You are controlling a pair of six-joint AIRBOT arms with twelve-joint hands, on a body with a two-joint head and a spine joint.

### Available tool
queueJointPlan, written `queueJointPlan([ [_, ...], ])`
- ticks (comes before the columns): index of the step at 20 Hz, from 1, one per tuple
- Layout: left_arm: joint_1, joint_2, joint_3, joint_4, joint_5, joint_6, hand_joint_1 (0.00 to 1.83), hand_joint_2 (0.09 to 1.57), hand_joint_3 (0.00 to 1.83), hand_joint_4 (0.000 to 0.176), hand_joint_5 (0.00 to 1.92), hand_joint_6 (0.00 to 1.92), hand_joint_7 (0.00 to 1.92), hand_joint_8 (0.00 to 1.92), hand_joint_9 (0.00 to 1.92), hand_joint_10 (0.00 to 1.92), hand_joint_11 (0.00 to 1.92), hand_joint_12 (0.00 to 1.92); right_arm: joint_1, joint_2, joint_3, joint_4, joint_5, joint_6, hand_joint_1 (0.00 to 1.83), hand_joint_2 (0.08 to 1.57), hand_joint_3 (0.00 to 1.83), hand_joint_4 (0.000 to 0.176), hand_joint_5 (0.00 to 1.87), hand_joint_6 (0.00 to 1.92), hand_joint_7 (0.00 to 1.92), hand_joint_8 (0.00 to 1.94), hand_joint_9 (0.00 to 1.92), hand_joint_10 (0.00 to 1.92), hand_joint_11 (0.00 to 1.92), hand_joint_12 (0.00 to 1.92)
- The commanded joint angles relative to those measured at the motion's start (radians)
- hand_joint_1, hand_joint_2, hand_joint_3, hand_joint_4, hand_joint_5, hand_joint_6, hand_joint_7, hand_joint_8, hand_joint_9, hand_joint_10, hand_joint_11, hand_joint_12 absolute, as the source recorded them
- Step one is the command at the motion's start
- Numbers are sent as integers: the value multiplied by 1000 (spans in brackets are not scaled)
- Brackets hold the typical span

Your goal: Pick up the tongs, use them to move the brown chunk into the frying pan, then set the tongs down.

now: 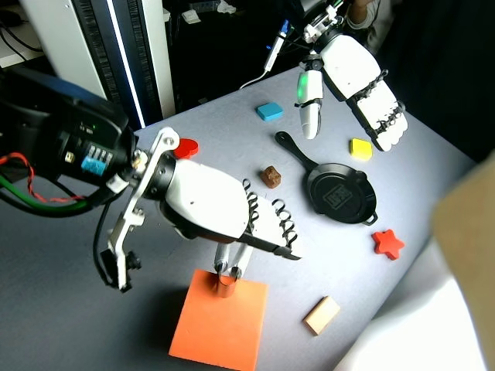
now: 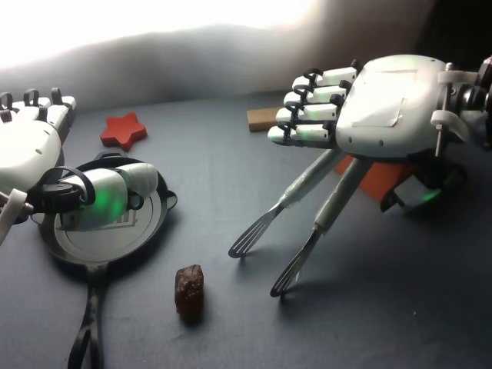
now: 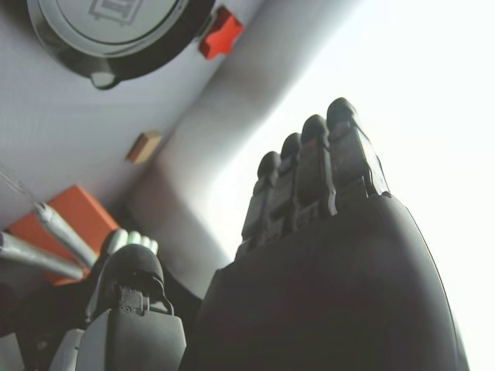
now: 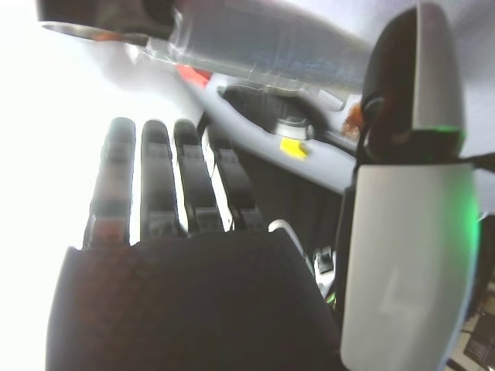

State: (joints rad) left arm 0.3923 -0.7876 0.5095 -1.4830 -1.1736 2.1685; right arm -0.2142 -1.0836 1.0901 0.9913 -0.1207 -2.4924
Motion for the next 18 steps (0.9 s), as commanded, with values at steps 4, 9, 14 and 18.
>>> queueJointPlan([
  [4,-8,9,-6,76,-54,-4,0,1102,0,0,0,0,0,0,0,0,26,13,7,-34,22,-47,66,-7,986,839,0,0,0,0,0,0,0,0,0,0],
  [9,-10,9,-7,76,-54,-11,0,1110,0,0,0,0,0,0,0,0,0,3,-6,-85,93,-63,61,28,1032,845,0,0,0,0,0,0,0,0,0,0],
  [14,-9,9,-7,76,-54,-11,0,1121,2,0,0,0,0,0,0,0,0,0,12,-84,58,-184,68,146,1021,832,0,0,0,0,0,0,0,0,0,0],
  [18,-6,9,-10,76,-54,-10,0,1137,8,0,0,0,0,0,0,0,0,0,42,-90,55,-380,28,401,1006,823,0,0,0,0,0,0,0,0,0,0],
])
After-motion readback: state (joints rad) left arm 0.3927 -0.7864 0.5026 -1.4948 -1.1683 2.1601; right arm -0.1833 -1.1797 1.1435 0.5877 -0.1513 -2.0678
